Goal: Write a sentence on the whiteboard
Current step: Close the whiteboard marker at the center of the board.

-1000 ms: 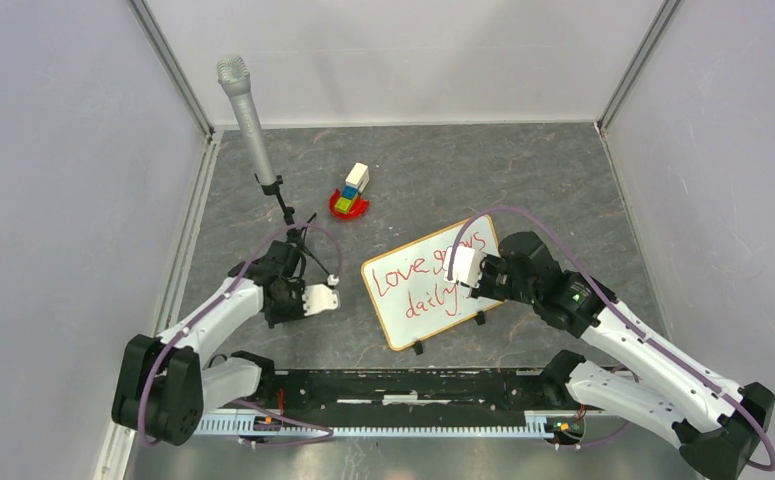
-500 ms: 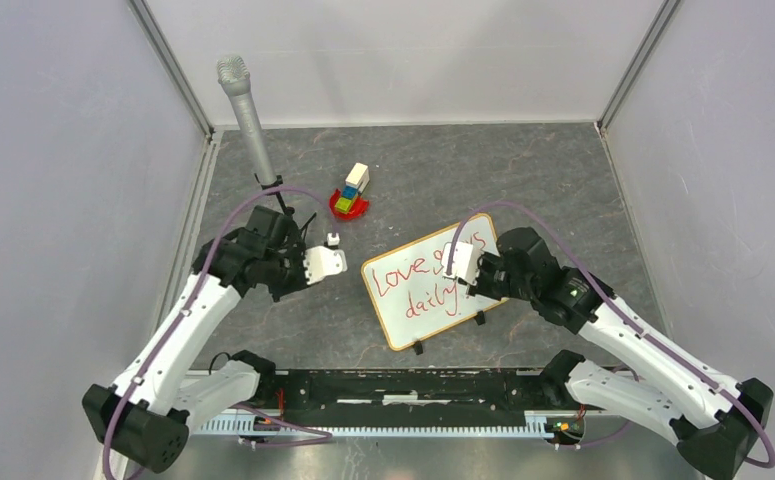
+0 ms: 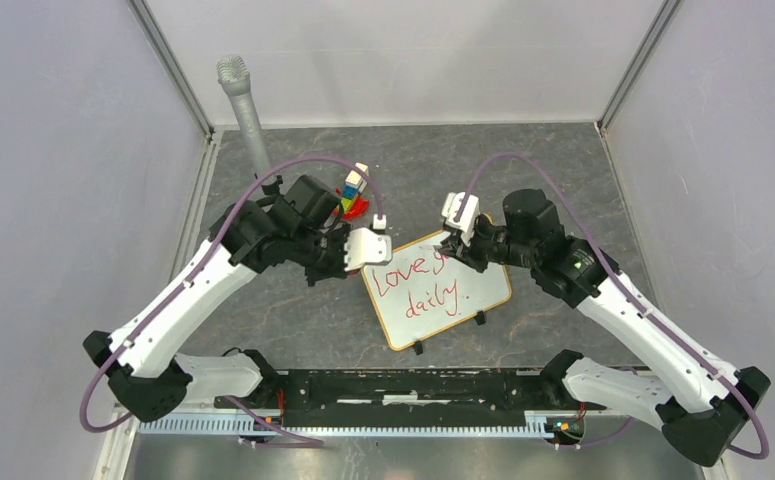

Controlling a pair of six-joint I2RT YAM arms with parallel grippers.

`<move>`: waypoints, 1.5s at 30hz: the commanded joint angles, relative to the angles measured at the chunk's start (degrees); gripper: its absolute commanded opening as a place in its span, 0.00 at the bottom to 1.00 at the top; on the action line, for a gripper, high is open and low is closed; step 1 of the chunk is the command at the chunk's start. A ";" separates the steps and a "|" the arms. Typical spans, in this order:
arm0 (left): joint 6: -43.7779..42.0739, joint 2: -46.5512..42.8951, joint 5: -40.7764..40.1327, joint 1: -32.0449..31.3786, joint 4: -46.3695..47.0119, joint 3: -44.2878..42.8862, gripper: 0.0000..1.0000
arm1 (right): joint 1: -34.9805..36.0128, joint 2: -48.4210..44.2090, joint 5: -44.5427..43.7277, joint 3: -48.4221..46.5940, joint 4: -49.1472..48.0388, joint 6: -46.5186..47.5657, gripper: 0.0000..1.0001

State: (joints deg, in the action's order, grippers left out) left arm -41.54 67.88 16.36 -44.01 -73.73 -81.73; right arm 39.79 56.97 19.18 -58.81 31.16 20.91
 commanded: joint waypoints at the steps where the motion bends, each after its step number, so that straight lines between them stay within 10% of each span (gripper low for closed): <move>1: 4.46 3.57 -0.51 -0.46 1.96 -6.81 0.02 | -1.78 0.43 8.03 -4.18 -4.60 -6.56 0.00; 15: 2.33 3.03 -0.86 -5.00 12.17 -2.29 0.02 | -8.67 0.50 32.38 3.48 -17.64 -22.88 0.00; 45: 3.04 6.37 -0.37 -9.69 12.88 -5.23 0.03 | -8.14 1.39 33.64 4.53 -18.57 -24.42 0.00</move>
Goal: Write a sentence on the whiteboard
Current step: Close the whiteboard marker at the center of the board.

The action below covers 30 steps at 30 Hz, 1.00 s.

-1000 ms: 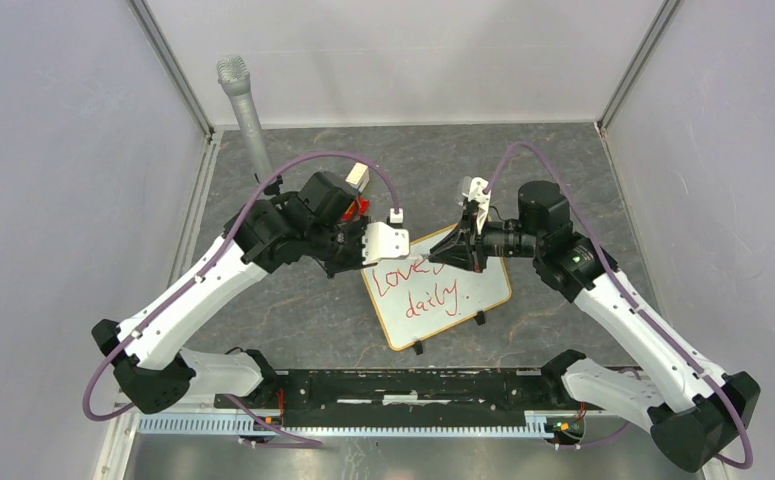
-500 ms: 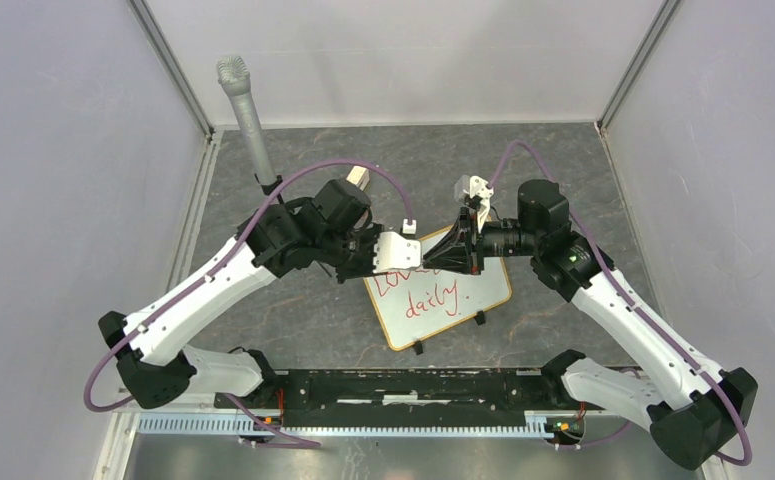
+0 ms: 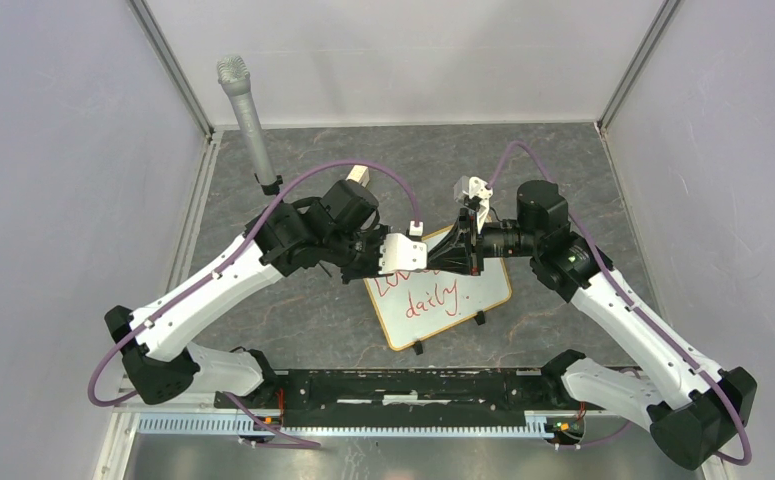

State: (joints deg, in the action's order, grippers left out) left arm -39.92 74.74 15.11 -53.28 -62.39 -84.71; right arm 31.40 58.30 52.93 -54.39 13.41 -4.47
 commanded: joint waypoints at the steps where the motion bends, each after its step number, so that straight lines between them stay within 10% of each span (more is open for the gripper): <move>1: 1.35 -0.40 1.03 -0.37 1.54 -2.31 0.02 | 0.24 0.06 -0.08 0.02 -0.80 0.95 0.00; 30: 4.34 2.98 1.06 -3.02 1.57 -6.41 0.02 | 0.77 1.11 -1.89 0.01 -0.35 2.01 0.00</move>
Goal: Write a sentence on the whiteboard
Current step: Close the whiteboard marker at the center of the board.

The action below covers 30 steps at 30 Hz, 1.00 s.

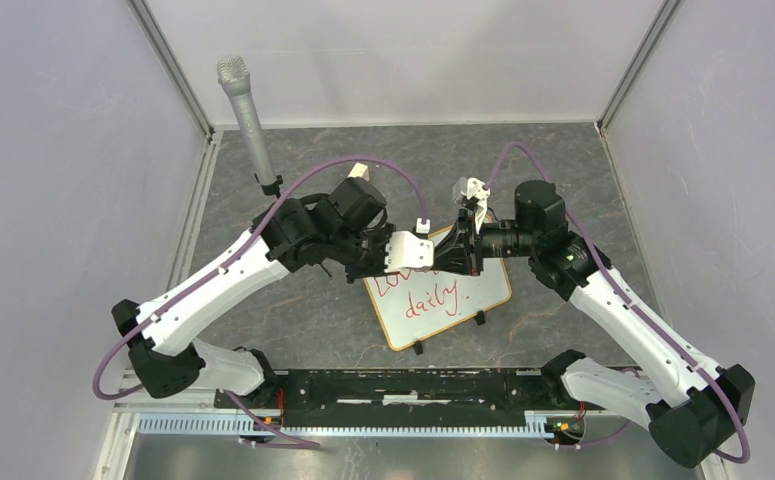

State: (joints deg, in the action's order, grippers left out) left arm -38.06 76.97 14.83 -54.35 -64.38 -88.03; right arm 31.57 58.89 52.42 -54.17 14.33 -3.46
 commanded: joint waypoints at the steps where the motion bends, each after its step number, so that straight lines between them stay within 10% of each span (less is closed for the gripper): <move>1: 2.70 0.94 0.94 -2.24 3.54 -3.33 0.03 | 0.68 0.61 -1.51 -0.23 -1.17 1.09 0.00; 20: 13.11 4.82 5.83 -3.65 8.36 -10.08 0.03 | 1.95 2.38 -3.79 0.60 -1.46 1.00 0.00; 30: 16.66 3.83 14.19 2.09 7.77 -11.82 0.32 | -0.29 1.11 -1.54 -0.56 -1.54 1.53 0.00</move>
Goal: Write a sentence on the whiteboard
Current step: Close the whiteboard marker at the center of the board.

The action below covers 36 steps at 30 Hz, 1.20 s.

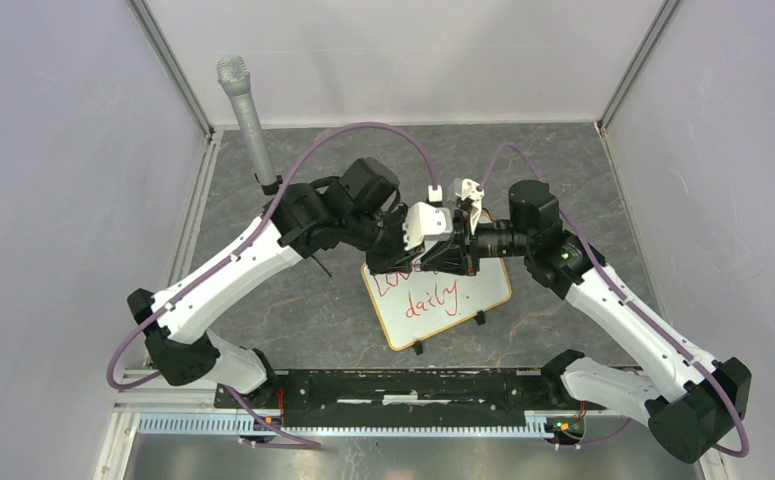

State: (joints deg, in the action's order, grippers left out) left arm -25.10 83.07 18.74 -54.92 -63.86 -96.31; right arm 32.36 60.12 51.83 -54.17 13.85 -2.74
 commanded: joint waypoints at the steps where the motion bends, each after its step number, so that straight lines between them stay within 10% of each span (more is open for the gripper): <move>1: 4.08 -2.81 12.05 4.36 7.25 -3.53 0.39 | -1.47 -0.22 -0.86 -0.65 -1.07 0.73 0.00; 7: 0.21 -7.42 11.35 8.73 6.73 0.85 0.60 | -3.09 -0.76 1.07 -0.83 -1.72 -0.64 0.00; 20: -5.27 -8.21 3.21 5.11 7.53 10.82 0.65 | -3.18 -0.45 8.04 0.51 -8.52 -8.01 0.00; 31: -2.50 -5.33 4.58 1.34 8.94 7.89 0.04 | -2.88 0.09 8.20 2.35 -11.07 -10.58 0.00; 36: -0.13 -3.86 5.54 0.51 11.77 5.72 0.03 | -2.05 0.22 7.75 3.70 -12.23 -11.32 0.00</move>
State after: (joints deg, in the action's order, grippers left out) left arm -27.66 78.00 21.26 -52.86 -58.94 -86.52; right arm 29.28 60.18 59.33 -51.55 5.45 -12.80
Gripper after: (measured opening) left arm 0.157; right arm 0.131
